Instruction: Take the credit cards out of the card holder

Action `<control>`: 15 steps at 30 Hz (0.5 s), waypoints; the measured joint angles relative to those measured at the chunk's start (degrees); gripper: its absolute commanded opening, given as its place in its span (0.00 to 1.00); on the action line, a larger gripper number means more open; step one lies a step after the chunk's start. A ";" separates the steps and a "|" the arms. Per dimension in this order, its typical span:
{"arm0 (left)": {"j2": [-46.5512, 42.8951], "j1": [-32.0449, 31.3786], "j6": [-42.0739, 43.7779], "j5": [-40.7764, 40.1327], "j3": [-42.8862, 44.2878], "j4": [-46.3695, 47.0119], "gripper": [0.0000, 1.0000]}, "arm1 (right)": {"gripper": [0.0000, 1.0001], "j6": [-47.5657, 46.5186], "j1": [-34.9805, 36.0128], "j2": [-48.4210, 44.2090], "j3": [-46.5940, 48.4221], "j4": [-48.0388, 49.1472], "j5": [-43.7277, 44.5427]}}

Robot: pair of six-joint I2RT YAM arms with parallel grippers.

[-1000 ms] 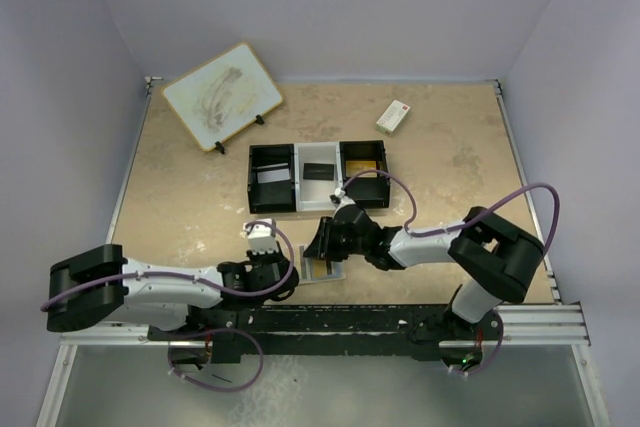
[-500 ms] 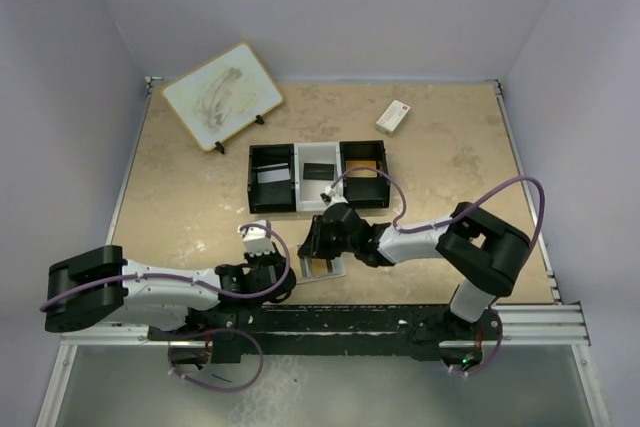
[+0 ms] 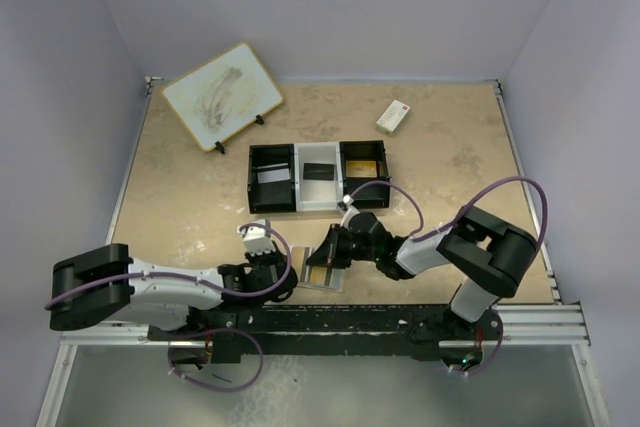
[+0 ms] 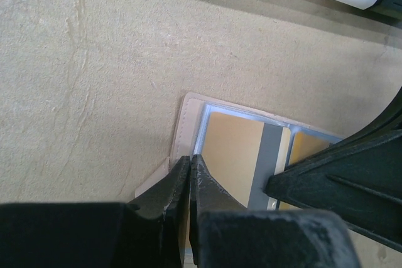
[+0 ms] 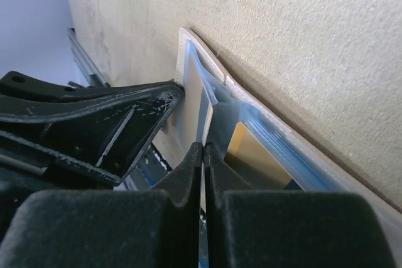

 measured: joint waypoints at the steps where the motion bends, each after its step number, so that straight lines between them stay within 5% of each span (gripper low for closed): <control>1: 0.17 0.00 0.00 -0.11 0.13 -0.11 0.00 | 0.00 0.28 -0.28 -0.02 -0.44 0.79 -0.46; 7: 1.88 0.00 -0.33 -0.44 1.33 -0.52 0.00 | 0.00 1.22 -1.81 -1.55 -2.67 3.43 -2.14; 15: 3.45 0.00 -0.11 -0.92 2.71 -1.25 0.00 | 0.15 1.38 -2.58 -1.44 -2.97 3.72 -3.80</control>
